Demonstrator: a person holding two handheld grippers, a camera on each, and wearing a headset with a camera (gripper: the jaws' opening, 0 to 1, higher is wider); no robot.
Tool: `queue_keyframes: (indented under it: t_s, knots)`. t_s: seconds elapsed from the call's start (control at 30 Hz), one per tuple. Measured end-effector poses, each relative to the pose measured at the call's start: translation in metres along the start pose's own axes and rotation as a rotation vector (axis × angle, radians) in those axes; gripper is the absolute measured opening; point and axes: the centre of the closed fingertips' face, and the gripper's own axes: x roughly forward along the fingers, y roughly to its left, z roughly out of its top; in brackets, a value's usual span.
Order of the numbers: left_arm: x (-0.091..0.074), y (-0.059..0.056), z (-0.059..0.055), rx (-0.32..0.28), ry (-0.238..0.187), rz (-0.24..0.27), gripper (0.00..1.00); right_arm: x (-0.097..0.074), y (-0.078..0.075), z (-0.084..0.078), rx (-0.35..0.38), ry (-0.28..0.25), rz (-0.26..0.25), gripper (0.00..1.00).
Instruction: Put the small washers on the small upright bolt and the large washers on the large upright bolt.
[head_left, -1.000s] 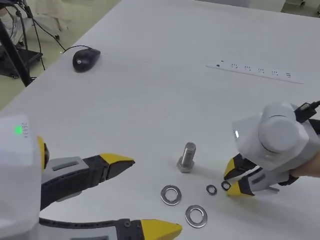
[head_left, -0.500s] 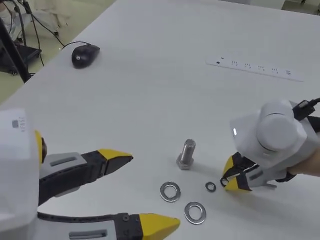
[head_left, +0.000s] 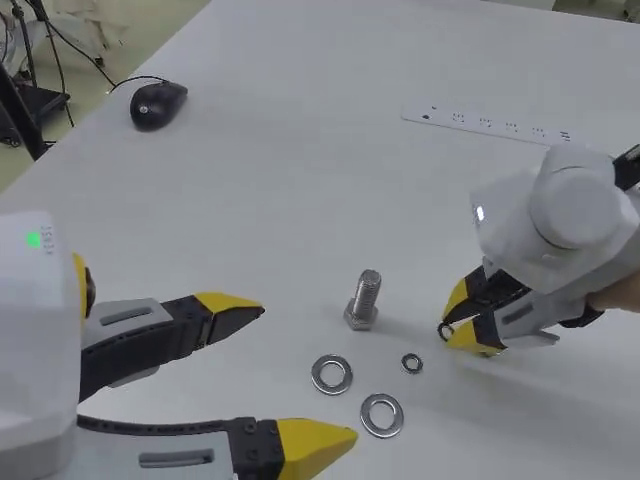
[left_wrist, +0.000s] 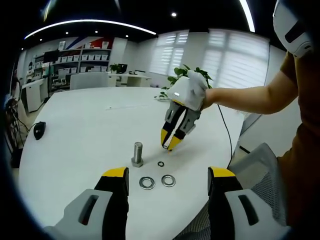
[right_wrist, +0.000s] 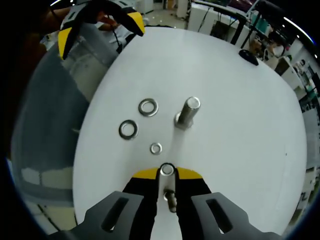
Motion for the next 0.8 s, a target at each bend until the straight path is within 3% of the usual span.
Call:
queue_keyframes:
  t_s: [0.43,0.5,0.8]
  knots:
    - [0.004,-0.005,0.001,0.015,0.005,-0.015,0.63,-0.038,0.001,-0.024,0.087,-0.01,-0.063,0.12]
    - [0.005,-0.005,0.001,0.013,0.005,-0.017,0.63,-0.04,0.001,-0.026,0.118,-0.021,-0.062,0.12]
    - [0.004,-0.006,0.003,0.016,0.002,-0.021,0.63,-0.041,0.0,-0.029,0.125,-0.013,-0.069,0.12]
